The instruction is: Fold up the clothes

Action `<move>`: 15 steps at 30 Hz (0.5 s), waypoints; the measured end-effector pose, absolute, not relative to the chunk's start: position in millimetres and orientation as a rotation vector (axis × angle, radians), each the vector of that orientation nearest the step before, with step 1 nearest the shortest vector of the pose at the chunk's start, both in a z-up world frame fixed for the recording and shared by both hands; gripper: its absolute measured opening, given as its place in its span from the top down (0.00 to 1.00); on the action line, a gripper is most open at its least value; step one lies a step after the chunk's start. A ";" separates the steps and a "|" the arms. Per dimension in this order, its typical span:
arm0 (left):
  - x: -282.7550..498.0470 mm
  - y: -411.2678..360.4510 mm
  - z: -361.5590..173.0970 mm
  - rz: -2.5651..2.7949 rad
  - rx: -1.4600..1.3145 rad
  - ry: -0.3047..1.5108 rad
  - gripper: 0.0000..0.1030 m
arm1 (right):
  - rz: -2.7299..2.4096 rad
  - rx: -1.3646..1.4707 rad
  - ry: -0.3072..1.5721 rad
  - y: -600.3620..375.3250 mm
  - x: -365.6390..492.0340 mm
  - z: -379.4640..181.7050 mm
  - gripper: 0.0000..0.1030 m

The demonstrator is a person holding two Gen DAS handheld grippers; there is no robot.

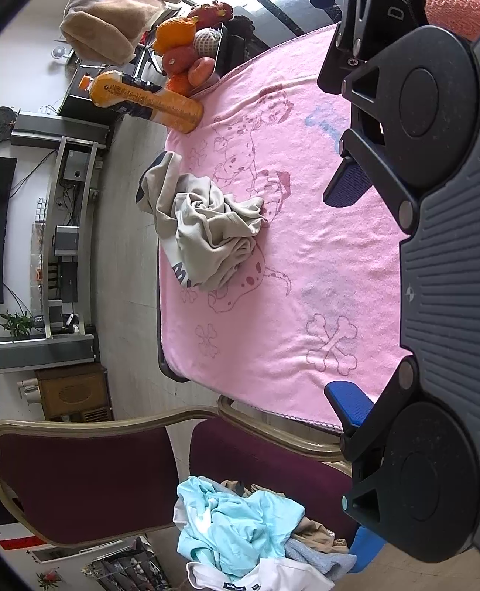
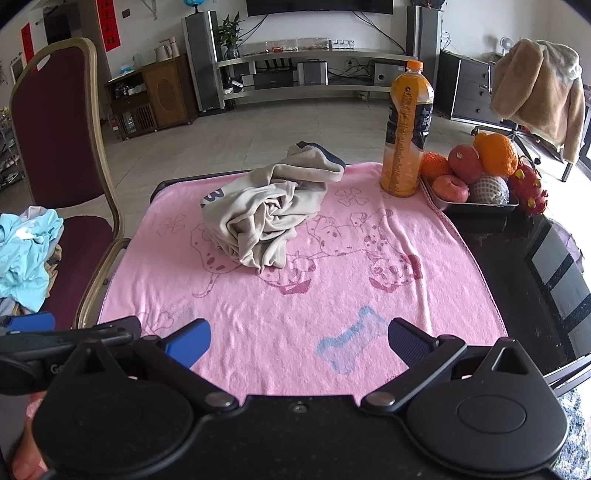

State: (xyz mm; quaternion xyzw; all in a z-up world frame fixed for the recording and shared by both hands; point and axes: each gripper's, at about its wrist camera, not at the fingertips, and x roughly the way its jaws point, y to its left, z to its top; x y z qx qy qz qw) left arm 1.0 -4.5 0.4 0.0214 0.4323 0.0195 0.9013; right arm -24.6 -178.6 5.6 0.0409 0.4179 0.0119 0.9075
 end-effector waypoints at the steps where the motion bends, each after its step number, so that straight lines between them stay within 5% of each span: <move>1: 1.3 -5.9 0.5 0.041 0.045 0.896 0.01 | 0.024 0.082 0.858 -178.6 -24.9 5.4 0.00; 15: -0.8 0.9 0.4 0.041 0.031 0.887 0.01 | 0.014 0.077 0.855 -175.7 -23.9 7.6 0.00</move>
